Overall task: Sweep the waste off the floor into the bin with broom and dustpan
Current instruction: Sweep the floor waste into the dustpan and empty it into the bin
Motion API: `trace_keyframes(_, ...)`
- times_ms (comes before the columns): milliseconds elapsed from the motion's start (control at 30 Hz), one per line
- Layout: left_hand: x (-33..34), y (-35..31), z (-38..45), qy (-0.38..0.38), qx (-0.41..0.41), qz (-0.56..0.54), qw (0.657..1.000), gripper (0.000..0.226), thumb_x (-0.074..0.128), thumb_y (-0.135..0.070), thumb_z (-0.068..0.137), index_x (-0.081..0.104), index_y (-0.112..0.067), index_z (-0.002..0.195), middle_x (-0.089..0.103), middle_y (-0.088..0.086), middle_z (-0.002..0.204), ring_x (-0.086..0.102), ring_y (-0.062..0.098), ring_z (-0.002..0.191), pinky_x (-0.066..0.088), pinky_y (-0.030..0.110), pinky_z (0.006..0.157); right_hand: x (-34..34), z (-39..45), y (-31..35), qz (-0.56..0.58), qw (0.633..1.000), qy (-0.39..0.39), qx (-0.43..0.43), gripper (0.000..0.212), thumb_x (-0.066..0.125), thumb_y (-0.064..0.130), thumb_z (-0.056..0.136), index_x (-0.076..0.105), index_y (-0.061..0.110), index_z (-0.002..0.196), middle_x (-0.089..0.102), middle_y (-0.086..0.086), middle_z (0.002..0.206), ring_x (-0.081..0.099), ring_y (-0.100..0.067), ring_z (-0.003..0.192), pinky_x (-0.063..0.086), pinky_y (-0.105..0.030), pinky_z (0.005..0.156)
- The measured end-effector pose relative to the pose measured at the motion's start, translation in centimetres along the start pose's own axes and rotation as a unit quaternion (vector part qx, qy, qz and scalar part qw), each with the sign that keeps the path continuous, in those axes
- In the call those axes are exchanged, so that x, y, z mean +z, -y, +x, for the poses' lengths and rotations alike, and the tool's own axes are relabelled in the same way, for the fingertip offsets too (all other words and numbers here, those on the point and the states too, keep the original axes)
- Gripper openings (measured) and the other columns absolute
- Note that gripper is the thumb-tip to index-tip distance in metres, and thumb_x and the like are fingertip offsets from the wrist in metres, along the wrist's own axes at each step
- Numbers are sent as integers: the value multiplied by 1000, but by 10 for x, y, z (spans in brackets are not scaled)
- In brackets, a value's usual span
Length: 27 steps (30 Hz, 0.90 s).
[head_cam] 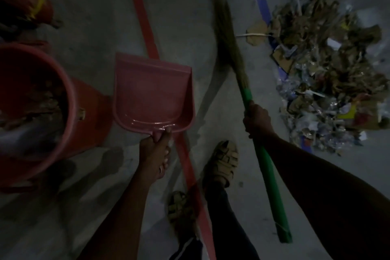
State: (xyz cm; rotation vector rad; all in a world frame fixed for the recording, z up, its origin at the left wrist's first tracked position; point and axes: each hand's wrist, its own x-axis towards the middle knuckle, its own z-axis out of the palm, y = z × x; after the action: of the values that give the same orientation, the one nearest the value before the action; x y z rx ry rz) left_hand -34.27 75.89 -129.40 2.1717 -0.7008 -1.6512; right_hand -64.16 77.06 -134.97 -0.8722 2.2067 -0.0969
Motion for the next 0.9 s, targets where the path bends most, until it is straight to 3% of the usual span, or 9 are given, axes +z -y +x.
trace_keyframes(133, 46, -34, -2, 30, 15, -35, 999, 54, 71, -52, 90, 44, -14, 62, 44, 4, 49, 39, 15, 33, 32, 19, 40, -21, -9, -54, -47, 988, -75, -126, 36, 49, 15, 97, 48, 7, 132, 59, -16, 109, 61, -38, 79, 45, -33, 58)
trace_keyframes(233, 78, -55, 0, 50, 32, -42, 997, 50, 71, -47, 91, 44, -14, 64, 42, 2, 48, 37, 15, 35, 32, 21, 40, -33, -19, -88, -22, 982, -100, -158, 47, 53, 11, 97, 47, 1, 143, 57, -21, 130, 63, -40, 92, 51, -38, 69)
trace_keyframes(300, 93, -67, 2, 72, 43, -50, 995, 46, 72, -45, 92, 46, -16, 68, 41, 2, 49, 36, 15, 37, 33, 23, 43, -34, -25, -106, 15, 979, -97, -177, 51, 51, 18, 96, 47, 1, 144, 57, -20, 135, 67, -40, 89, 55, -40, 70)
trace_keyframes(467, 134, -82, 15, 68, 39, -34, 996, 40, 69, -42, 94, 45, -14, 79, 40, 5, 51, 35, 14, 34, 32, 20, 39, -47, 3, -106, 47, 982, -51, -175, 55, 45, 25, 95, 44, 7, 146, 64, -17, 125, 69, -38, 78, 51, -32, 67)
trace_keyframes(633, 171, -87, 24, 58, 40, -34, 997, 39, 69, -43, 94, 45, -16, 78, 39, 2, 49, 34, 13, 33, 31, 18, 38, -67, 65, -65, 76, 982, -25, -173, 49, 50, 13, 100, 41, 6, 148, 63, -20, 123, 67, -42, 86, 56, -51, 69)
trace_keyframes(700, 180, -91, 30, 67, 47, -24, 996, 39, 69, -43, 94, 46, -17, 76, 40, 1, 49, 34, 12, 33, 30, 18, 38, -71, 88, -47, 81, 984, 6, -157, 49, 49, 12, 101, 40, 10, 149, 63, -19, 116, 68, -40, 80, 57, -53, 65)
trace_keyframes(800, 188, -93, 35, 89, 56, -18, 994, 38, 69, -42, 94, 48, -19, 74, 39, 0, 48, 33, 11, 33, 29, 16, 38, -68, 118, -28, 99, 988, 62, -99, 52, 46, 17, 101, 36, 21, 152, 63, -14, 107, 70, -29, 66, 58, -44, 47)
trace_keyframes(900, 198, -101, 43, 95, 60, -8, 994, 37, 69, -41, 93, 48, -19, 71, 39, -1, 48, 33, 11, 33, 28, 16, 38, -59, 138, -30, 128, 988, 75, -41, 54, 46, 20, 101, 34, 25, 153, 63, -13, 106, 70, -27, 66, 57, -38, 45)
